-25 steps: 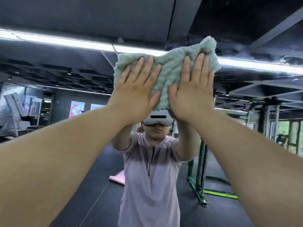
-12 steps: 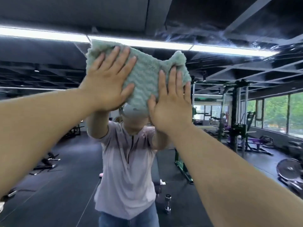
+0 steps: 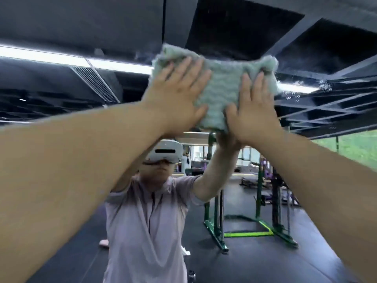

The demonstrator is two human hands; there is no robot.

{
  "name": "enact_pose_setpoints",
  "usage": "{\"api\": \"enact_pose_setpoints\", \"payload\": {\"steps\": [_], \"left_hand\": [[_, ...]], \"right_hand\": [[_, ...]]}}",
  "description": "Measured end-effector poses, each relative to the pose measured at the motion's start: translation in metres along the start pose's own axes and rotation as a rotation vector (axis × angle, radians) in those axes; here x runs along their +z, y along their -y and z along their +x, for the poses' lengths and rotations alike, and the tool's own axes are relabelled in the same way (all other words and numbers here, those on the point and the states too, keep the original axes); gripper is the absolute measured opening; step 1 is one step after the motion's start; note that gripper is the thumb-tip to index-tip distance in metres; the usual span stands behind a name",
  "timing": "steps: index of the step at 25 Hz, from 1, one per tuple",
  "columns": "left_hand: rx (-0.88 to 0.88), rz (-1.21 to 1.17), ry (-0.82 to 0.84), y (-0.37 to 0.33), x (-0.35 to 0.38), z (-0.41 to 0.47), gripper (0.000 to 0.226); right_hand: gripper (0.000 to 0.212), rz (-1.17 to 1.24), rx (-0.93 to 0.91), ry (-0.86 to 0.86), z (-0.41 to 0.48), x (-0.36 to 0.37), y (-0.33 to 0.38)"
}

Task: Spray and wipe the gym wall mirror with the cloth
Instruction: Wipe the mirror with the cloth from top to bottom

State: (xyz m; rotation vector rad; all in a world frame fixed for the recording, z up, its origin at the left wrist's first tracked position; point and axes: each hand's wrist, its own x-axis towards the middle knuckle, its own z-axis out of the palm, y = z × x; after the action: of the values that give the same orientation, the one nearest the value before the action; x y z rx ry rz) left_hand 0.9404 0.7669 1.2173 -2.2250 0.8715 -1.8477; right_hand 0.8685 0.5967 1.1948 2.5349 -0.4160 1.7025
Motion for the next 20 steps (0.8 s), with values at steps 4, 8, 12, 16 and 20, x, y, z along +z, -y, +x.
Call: {"api": "enact_pose_setpoints", "payload": {"steps": [4,8,12,16,20], "left_hand": [[-0.152,-0.036,-0.031,0.078,-0.005,-0.017,0.077],[0.031,0.027,-0.114,0.087,0.021,-0.113,0.071],[0.068,0.042,-0.044,0.11,0.001,-0.08,0.076],[-0.12,-0.091,0.035,0.102,-0.019,0.019,0.07],[0.012,-0.07,-0.117,0.08,0.001,-0.014,0.069]], "right_hand": [[0.069,0.024,-0.208,-0.022,0.059,-0.015,0.105],[0.069,0.002,-0.558,-0.035,-0.032,0.016,0.13],[0.067,-0.134,-0.346,-0.011,-0.001,-0.006,0.099],[0.064,-0.027,-0.048,0.047,0.065,-0.038,0.123],[0.062,0.004,-0.036,0.01,0.012,-0.023,0.095]]}}
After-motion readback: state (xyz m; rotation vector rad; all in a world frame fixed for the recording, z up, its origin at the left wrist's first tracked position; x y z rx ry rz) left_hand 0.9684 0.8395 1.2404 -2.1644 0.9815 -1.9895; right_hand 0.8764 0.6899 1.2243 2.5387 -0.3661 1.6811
